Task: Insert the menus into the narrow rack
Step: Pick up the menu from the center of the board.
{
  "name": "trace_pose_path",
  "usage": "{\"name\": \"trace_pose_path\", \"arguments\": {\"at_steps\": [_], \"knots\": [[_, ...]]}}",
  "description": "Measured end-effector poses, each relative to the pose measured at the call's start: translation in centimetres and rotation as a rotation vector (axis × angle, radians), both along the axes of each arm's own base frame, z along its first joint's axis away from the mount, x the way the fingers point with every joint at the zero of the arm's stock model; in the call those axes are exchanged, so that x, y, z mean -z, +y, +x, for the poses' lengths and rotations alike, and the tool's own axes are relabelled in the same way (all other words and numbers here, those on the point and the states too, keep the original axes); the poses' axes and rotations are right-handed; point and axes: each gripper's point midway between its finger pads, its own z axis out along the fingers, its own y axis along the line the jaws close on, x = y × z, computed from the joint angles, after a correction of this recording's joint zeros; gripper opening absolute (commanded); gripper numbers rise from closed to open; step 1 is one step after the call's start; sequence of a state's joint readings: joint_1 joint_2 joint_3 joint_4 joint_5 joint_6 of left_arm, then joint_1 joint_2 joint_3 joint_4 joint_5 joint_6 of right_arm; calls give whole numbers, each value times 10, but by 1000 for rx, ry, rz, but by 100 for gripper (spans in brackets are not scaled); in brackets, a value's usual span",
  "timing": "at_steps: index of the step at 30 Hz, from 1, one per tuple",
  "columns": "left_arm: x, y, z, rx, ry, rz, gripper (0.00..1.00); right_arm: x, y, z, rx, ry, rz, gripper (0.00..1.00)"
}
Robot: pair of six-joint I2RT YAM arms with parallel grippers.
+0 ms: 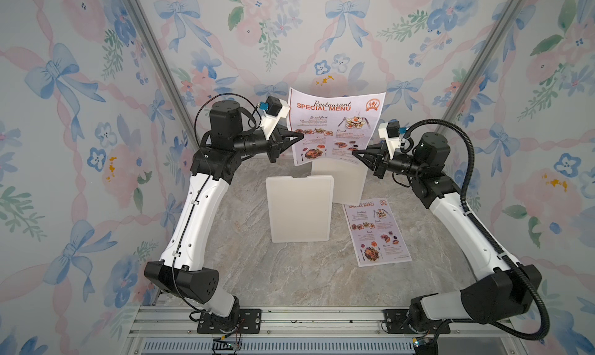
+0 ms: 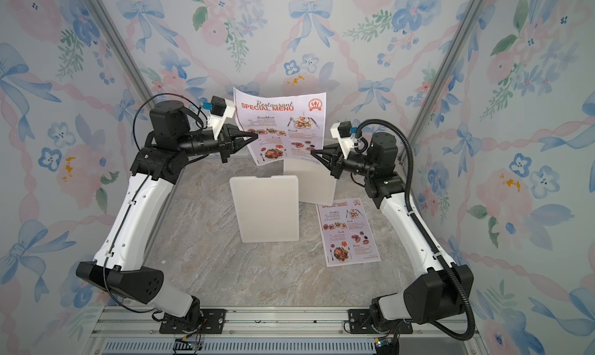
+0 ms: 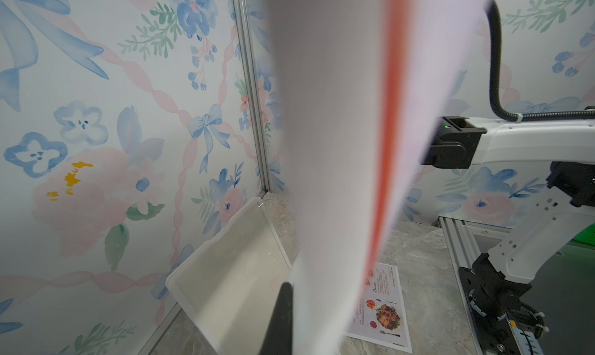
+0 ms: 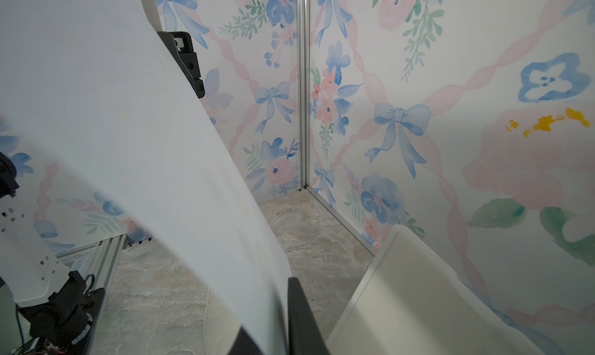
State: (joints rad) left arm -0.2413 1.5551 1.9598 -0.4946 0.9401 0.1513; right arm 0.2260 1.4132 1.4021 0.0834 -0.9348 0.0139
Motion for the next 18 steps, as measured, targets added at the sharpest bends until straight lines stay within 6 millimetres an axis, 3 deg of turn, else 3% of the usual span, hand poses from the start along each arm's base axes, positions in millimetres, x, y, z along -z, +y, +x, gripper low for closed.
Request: {"name": "trace_pose_path", "arguments": {"at_steps": [6,8,13,18], "knots": [[-1,2,4,-28,6,-2,42,-1,0,1,-2,19,28,0],[-2,3,5,-37,6,-3,47,0,1,1,-7,34,45,0],[-3,4,6,-50,9,-3,44,-1,4,-3,-31,62,80,0],[-2,5,10,-71,5,2,31,-1,5,-7,-53,88,112,0]]}}
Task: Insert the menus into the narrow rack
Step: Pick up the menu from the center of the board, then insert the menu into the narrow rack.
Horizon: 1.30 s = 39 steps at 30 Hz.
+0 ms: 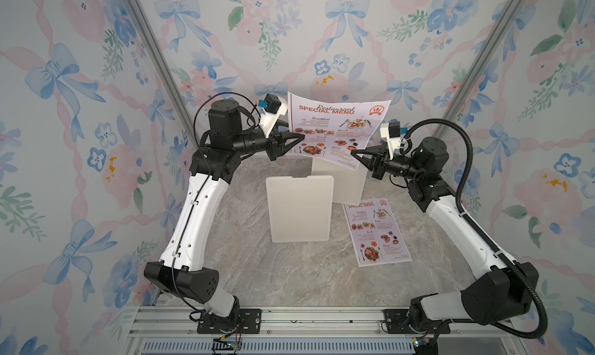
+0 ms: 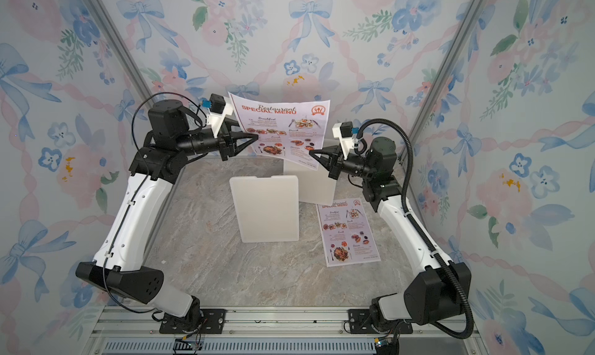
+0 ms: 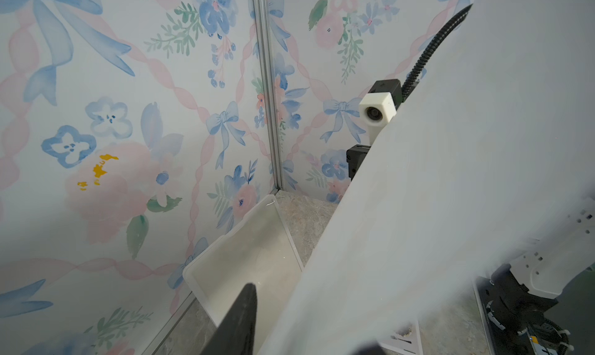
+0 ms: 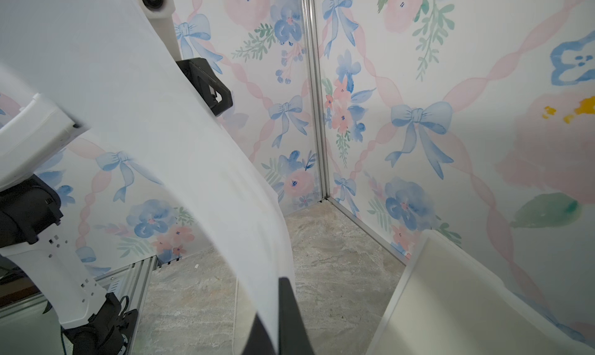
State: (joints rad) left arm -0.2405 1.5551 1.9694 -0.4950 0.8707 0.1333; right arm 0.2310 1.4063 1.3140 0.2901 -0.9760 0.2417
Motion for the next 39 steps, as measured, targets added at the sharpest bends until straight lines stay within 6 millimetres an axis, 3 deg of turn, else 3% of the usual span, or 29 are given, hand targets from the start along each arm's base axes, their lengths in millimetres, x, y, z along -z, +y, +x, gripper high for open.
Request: {"name": "trace_pose_path", "arguments": {"at_steps": [3,12,24,30,39], "knots": [[0,1,2,-15,-1,2,23,0,1,-3,-17,18,18,0],[-12,4,6,-51,-14,-12,12,1,7,-8,-45,50,34,0],[3,7,18,-95,14,4,9,10,9,-2,7,35,-5,0],[3,8,20,-111,-4,16,0,14,9,-1,16,-3,-33,0],[4,8,21,-110,-16,24,0,15,9,0,23,-23,-46,0]]}}
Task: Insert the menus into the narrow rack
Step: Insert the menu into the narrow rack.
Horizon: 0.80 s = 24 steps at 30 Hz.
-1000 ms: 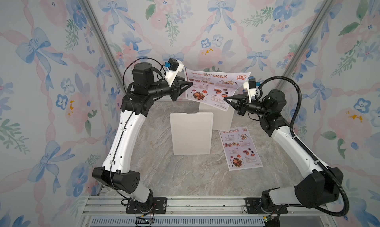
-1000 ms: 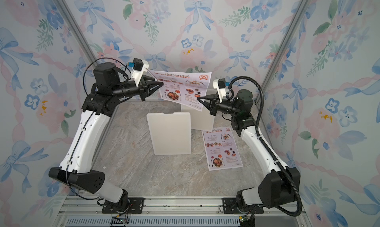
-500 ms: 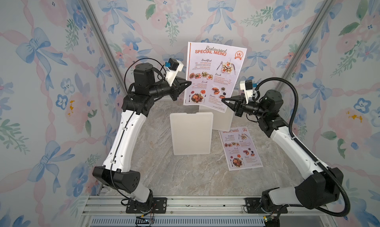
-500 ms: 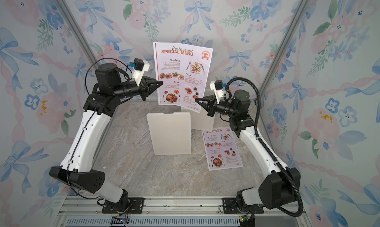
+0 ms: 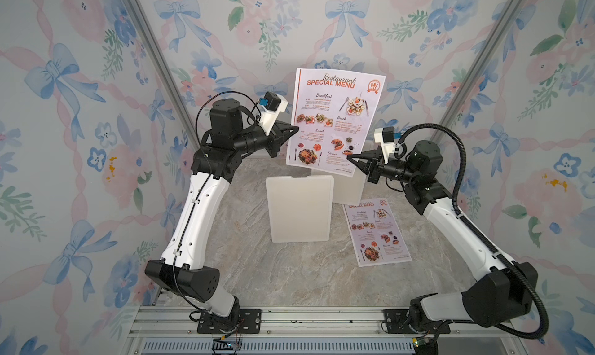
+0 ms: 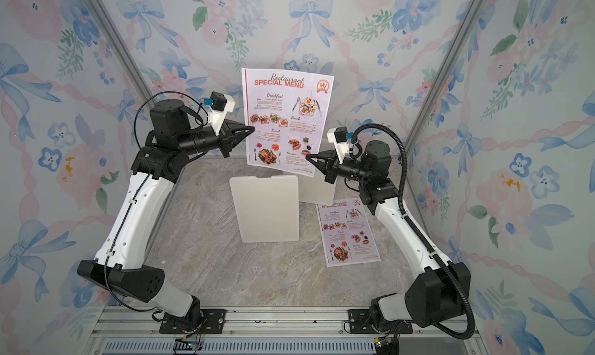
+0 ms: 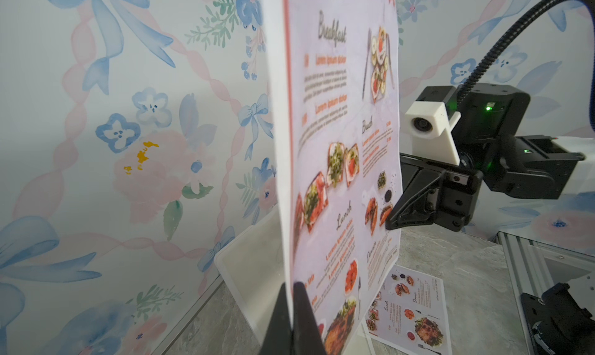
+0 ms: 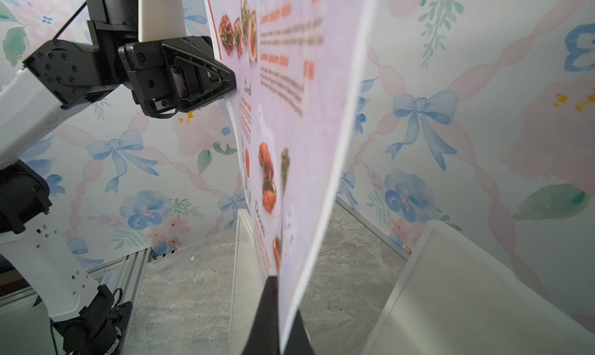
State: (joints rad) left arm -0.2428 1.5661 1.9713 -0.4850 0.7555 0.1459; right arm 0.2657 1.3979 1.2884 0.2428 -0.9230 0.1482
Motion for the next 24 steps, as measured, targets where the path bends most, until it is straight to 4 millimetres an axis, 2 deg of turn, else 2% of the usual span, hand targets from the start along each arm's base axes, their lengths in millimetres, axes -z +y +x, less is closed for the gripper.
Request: {"name": "trace_pose_path", "arguments": {"at_steps": [9,24], "knots": [[11,0,5,-7,10,12,0,3,-1,7,28,-22,-14,0],[27,-2,10,-18,39,28,0,30,0,15,42,24,-34,0]]}}
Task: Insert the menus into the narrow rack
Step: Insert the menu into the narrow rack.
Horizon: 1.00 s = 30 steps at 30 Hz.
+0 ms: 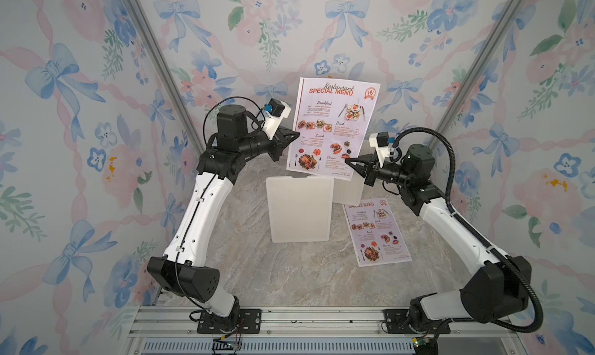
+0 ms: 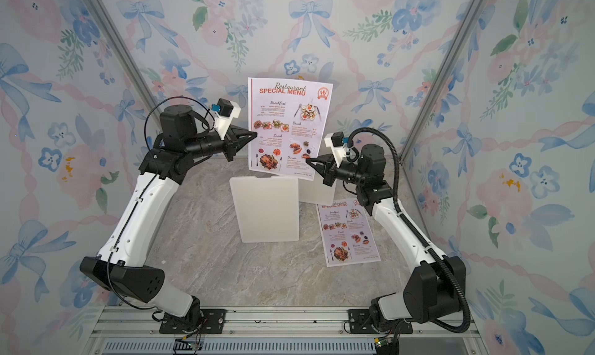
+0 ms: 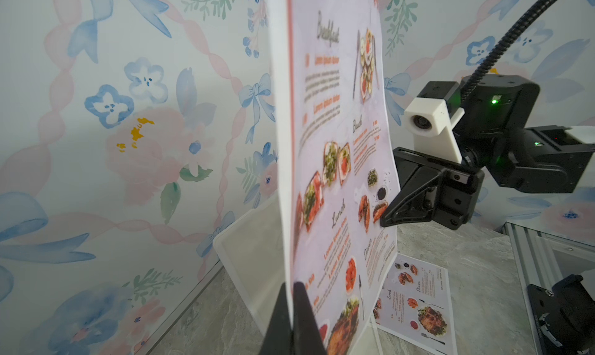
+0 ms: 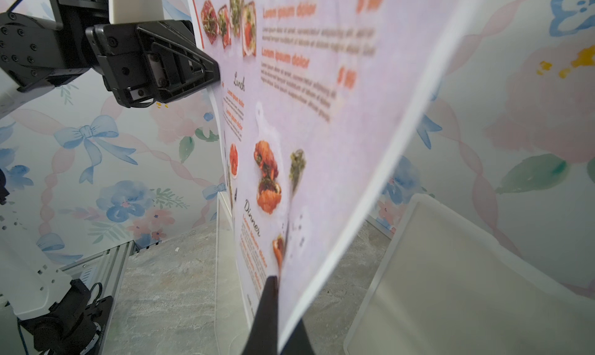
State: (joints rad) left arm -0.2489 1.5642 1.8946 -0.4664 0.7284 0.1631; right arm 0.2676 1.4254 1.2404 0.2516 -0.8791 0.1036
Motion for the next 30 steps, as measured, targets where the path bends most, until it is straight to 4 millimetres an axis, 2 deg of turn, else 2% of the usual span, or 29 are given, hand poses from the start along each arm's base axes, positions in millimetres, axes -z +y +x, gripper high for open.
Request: {"name": "trace_pose_path", "arguments": {"at_steps": [30], "knots": [[6,0,5,-6,0,2,0,11,3,16,21,0,-1,0]]}}
